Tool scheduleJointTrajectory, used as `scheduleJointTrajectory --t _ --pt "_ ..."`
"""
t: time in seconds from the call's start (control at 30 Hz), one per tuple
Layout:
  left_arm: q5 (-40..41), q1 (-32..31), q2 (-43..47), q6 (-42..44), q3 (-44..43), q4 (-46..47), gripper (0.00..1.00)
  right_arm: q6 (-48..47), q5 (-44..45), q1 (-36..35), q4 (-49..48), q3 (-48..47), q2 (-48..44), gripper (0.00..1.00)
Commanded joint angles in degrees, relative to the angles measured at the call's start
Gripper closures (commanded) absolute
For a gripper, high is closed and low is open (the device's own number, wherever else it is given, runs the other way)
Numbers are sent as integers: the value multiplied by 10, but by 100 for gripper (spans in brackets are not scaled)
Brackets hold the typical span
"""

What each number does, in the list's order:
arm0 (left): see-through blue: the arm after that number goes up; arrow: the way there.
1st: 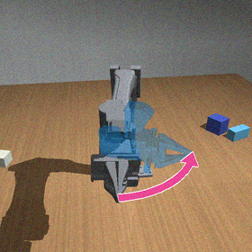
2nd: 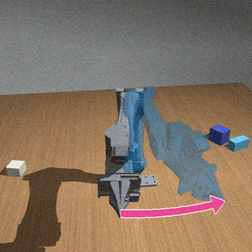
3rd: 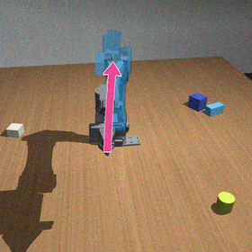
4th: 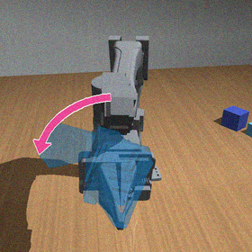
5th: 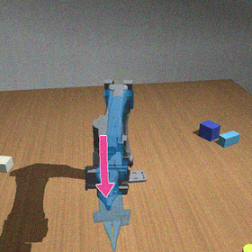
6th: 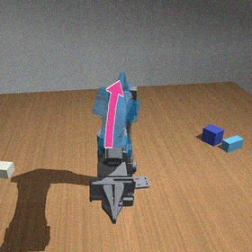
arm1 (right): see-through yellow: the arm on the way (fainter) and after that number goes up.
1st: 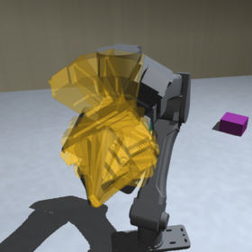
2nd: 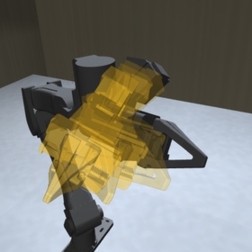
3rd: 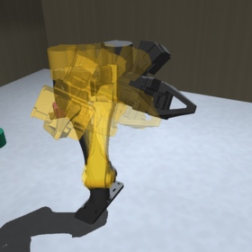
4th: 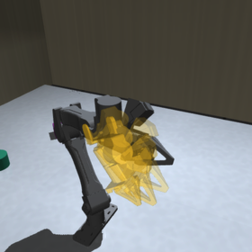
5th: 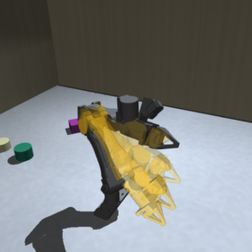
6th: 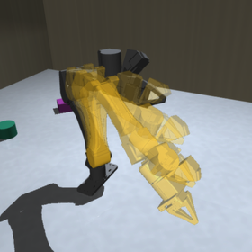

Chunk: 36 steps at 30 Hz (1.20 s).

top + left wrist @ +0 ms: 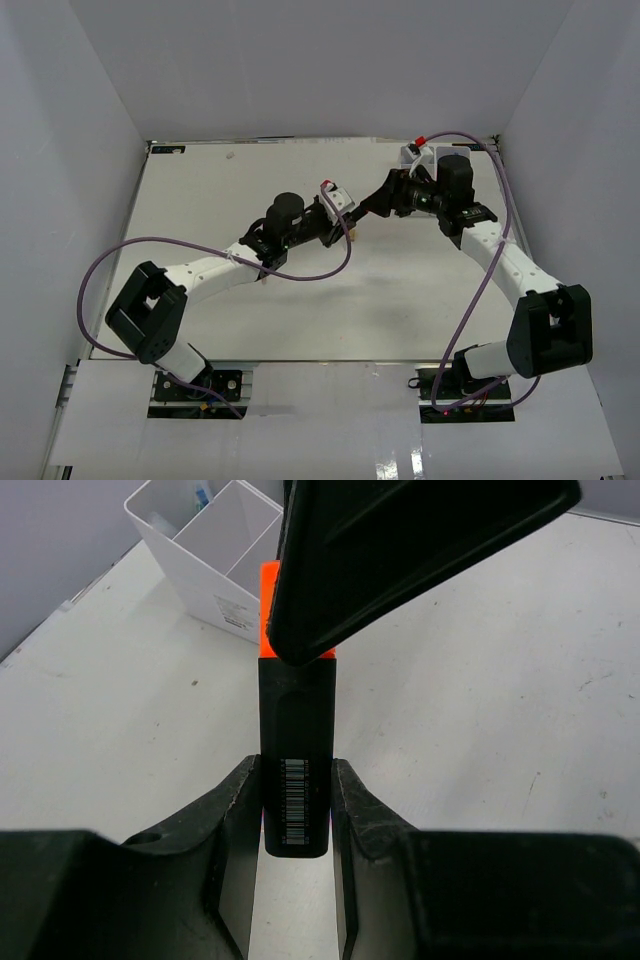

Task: Sort the stationery into containers
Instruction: Pick up the stationery from the center of the board, then place the stationery in the storage box.

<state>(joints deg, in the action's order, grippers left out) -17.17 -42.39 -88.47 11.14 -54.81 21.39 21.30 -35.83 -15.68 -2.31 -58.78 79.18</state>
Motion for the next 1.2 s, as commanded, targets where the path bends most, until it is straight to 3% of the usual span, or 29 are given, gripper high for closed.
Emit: scheduleJointTrajectory --t 0.0,0.3,0.37,0.43,0.47,0.53,0.57,0.6,0.77,0.9,1.07,1.17 --pt "-28 -1 34 0 5 37 90 7 -18 -8 -21 -27 2 32" --pt "-31 -1 30 -10 11 51 84 11 -17 -8 -40 -8 -6 82" --pt "-29 -1 25 -15 8 44 72 7 -8 -8 -39 -7 -9 91" --pt "-7 -2 24 -21 5 35 61 -2 11 -6 -36 -7 -11 92" --pt "6 -1 26 -35 5 32 41 -6 21 -1 -34 -7 -12 92" --pt "51 -1 29 -52 -1 15 23 -26 65 9 -17 -14 -15 92" --pt "65 -1 33 -72 -4 4 6 -35 103 14 -11 -17 -16 92" --pt "79 1 36 -84 -8 -20 2 -52 127 18 -4 -22 -16 92" --pt "161 22 44 -163 -64 -140 2 -109 319 40 22 -74 8 92" --pt "213 48 50 -197 -115 -296 2 -127 378 68 20 -121 61 92" --pt "176 119 93 -220 -86 -333 2 -146 423 92 22 -177 97 92" --pt "194 139 109 -223 -43 -325 2 -153 445 108 22 -195 113 92"
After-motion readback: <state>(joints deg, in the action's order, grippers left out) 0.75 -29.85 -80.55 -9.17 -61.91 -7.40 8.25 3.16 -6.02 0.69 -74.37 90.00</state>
